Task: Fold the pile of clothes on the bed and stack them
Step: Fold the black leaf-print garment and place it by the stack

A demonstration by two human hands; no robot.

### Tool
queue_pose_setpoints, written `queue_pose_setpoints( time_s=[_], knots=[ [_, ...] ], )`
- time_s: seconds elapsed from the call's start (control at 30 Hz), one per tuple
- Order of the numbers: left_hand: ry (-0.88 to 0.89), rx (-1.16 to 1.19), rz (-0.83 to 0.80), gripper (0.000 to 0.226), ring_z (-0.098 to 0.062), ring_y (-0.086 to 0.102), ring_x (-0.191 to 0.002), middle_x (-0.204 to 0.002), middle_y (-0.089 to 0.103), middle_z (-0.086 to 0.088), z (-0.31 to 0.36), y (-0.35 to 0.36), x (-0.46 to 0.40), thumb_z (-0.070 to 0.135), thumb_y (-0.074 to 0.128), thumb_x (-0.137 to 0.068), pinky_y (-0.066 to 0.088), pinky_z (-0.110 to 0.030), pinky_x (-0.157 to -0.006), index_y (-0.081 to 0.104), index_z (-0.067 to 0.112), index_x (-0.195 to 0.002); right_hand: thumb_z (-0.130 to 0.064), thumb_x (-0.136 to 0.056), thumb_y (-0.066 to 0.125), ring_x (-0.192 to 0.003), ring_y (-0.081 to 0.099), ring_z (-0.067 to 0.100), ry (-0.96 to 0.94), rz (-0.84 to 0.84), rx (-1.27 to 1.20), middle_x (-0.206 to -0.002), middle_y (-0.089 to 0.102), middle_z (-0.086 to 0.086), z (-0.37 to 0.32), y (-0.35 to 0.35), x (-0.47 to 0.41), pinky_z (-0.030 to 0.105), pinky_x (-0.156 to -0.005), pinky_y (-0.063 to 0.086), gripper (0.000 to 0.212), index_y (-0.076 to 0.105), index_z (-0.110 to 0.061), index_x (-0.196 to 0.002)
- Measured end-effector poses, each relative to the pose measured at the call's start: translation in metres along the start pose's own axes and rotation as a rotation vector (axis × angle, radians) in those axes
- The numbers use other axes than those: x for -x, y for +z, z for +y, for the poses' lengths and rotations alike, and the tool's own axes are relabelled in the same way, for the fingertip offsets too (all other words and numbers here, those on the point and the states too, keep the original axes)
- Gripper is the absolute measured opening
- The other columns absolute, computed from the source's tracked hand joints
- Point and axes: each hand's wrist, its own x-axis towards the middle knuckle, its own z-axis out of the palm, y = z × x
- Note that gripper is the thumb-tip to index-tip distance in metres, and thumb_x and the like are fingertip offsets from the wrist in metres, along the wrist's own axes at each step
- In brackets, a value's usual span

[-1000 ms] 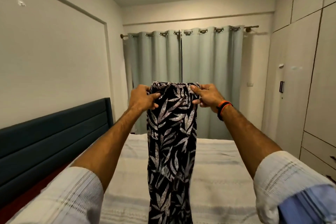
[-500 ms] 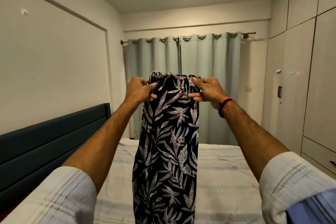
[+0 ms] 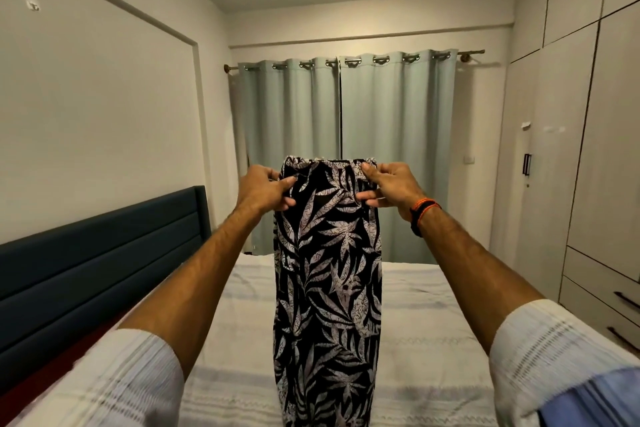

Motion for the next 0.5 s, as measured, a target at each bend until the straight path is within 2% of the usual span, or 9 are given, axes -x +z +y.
queue_pose_setpoints(
  time_s=[0.17, 0.27, 0.37, 0.5],
  knots=[
    [0.035, 0.055, 0.023, 0.014, -0.006, 0.066, -0.050, -0.083, 0.069, -0.006, 0.006, 0.000, -0.008, 0.021, 0.070, -0.090, 0.055, -0.018, -0.049, 0.059, 0.014, -0.084, -0.033, -0.095, 0.061, -0.079, 0.073, 0.024, -0.048, 0.026, -0.011, -0.083, 0.062, -0.006, -0.013, -0.004, -0.004, 0.026, -0.057, 0.057, 0.035, 0.062, -0.003, -0.113],
    [0.031, -0.015, 0.036, 0.019, -0.006, 0.062, -0.048, -0.074, 0.067, -0.002, -0.001, 0.003, -0.010, 0.028, 0.067, -0.092, 0.049, -0.019, -0.048, 0.063, 0.013, -0.082, -0.034, -0.094, 0.062, -0.073, 0.072, 0.021, -0.038, 0.016, -0.032, -0.079, 0.062, -0.007, -0.008, -0.004, -0.003, 0.024, -0.053, 0.056, 0.031, 0.063, -0.006, -0.108],
    [-0.052, -0.049, -0.093, 0.025, -0.007, 0.052, -0.045, -0.061, 0.059, -0.003, -0.026, 0.011, -0.006, 0.028, 0.065, -0.094, 0.043, -0.019, -0.044, 0.063, 0.009, -0.078, -0.034, -0.094, 0.062, -0.066, 0.069, 0.017, 0.041, -0.025, -0.015, -0.077, 0.062, -0.006, 0.022, -0.007, -0.001, 0.022, -0.051, 0.055, 0.024, 0.062, -0.010, -0.098],
    [-0.136, 0.034, -0.221, 0.020, -0.003, 0.048, -0.038, -0.062, 0.059, -0.002, -0.049, 0.022, -0.011, 0.020, 0.063, -0.095, 0.039, -0.016, -0.037, 0.063, 0.003, -0.084, -0.033, -0.094, 0.062, -0.059, 0.067, 0.014, 0.099, -0.036, 0.006, -0.081, 0.066, -0.005, 0.053, -0.010, -0.010, 0.021, -0.049, 0.054, 0.024, 0.064, -0.009, -0.098]
  ],
)
